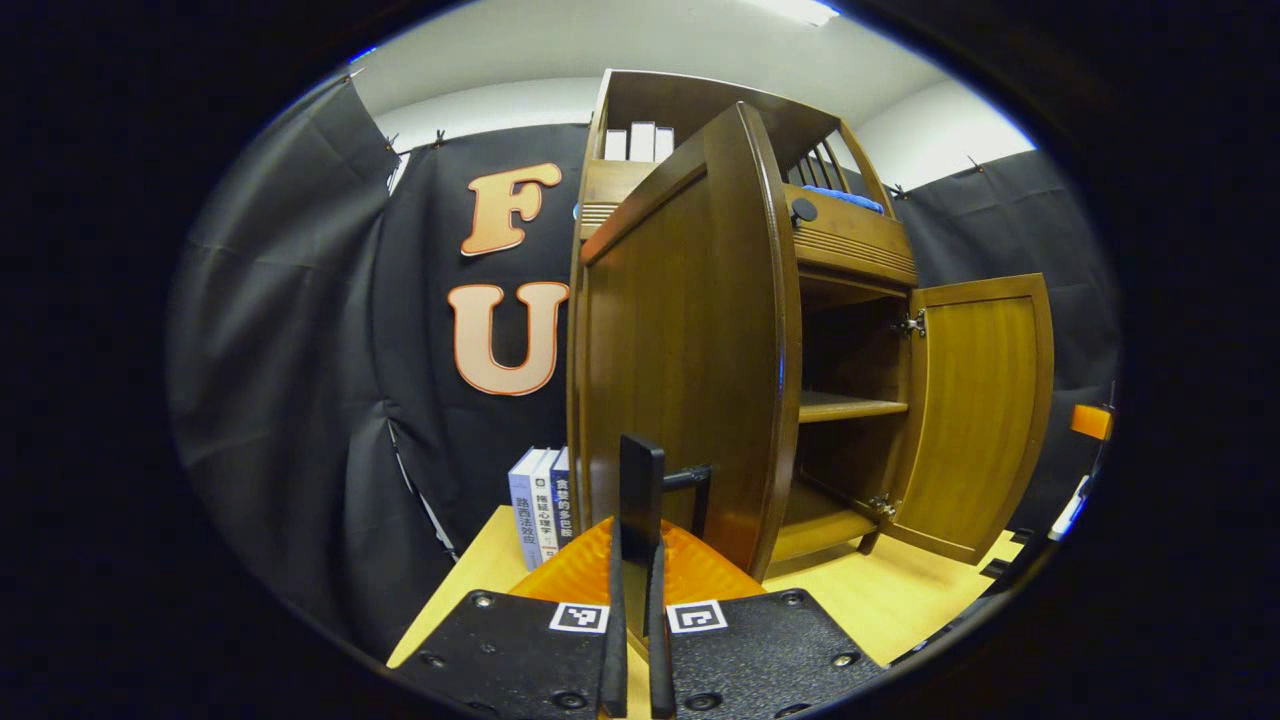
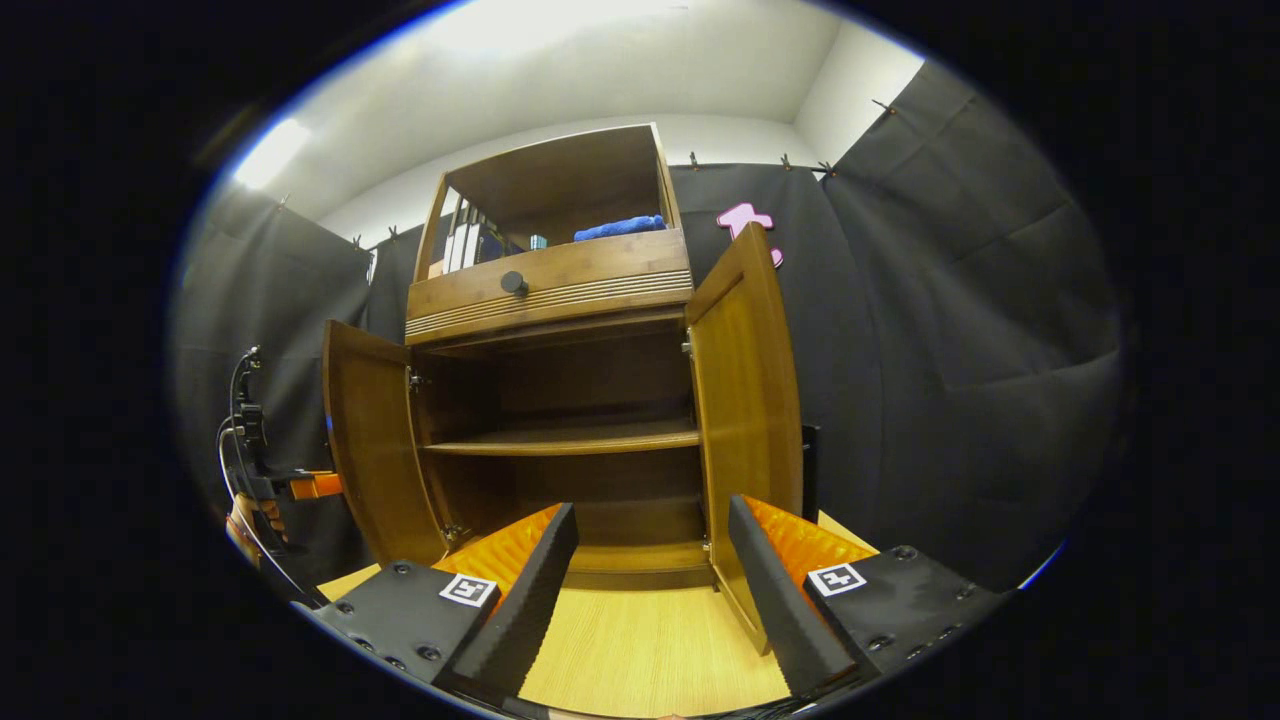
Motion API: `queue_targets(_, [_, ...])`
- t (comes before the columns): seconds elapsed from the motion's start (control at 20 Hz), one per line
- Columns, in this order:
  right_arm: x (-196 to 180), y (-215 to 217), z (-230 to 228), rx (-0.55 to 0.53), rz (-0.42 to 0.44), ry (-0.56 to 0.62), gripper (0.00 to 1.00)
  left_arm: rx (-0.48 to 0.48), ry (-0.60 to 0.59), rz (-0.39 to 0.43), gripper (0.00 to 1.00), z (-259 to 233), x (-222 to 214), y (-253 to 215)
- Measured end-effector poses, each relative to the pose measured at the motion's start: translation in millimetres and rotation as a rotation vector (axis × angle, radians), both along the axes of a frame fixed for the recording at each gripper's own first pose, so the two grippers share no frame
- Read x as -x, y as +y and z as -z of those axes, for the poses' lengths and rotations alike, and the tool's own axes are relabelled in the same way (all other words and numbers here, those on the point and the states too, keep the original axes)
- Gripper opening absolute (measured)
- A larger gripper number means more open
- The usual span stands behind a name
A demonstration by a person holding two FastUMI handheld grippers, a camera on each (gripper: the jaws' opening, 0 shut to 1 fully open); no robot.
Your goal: Open the right door of the double-door shoe cabinet with the right hand, and open the left door with the left hand.
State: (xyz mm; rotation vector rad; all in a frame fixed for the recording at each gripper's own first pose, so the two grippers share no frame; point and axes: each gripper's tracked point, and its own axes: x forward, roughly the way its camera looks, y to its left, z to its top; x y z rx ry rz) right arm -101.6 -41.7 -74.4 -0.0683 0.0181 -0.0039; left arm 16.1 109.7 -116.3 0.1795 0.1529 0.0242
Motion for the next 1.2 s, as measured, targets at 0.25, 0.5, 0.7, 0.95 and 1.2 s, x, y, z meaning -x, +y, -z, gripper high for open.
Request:
queue_targets(0.25, [-2.2,12.6,0.3,0.010,-0.015,0.000,0.98,0.017,-0.008,-0.027,0.05,-6.9,7.0,31.3])
queue_targets(0.5, [-10.2,19.5,3.6,-0.008,-0.022,0.013,0.98,0.038,-0.012,-0.003,0.03,-13.6,15.8,44.0])
queue_targets(0.7, [-13.3,25.9,13.2,-0.009,-0.039,0.036,0.98,0.027,-0.020,-0.012,0.03,-19.2,24.7,56.3])
queue_targets(0.95, [-12.5,19.7,11.5,-0.009,-0.028,0.030,0.98,0.017,-0.034,-0.028,0.00,-30.8,49.8,59.7])
queue_targets(1.2, [-15.8,15.8,9.8,-0.010,-0.019,0.021,0.98,-0.010,-0.067,-0.067,0.01,-51.3,78.8,56.4])
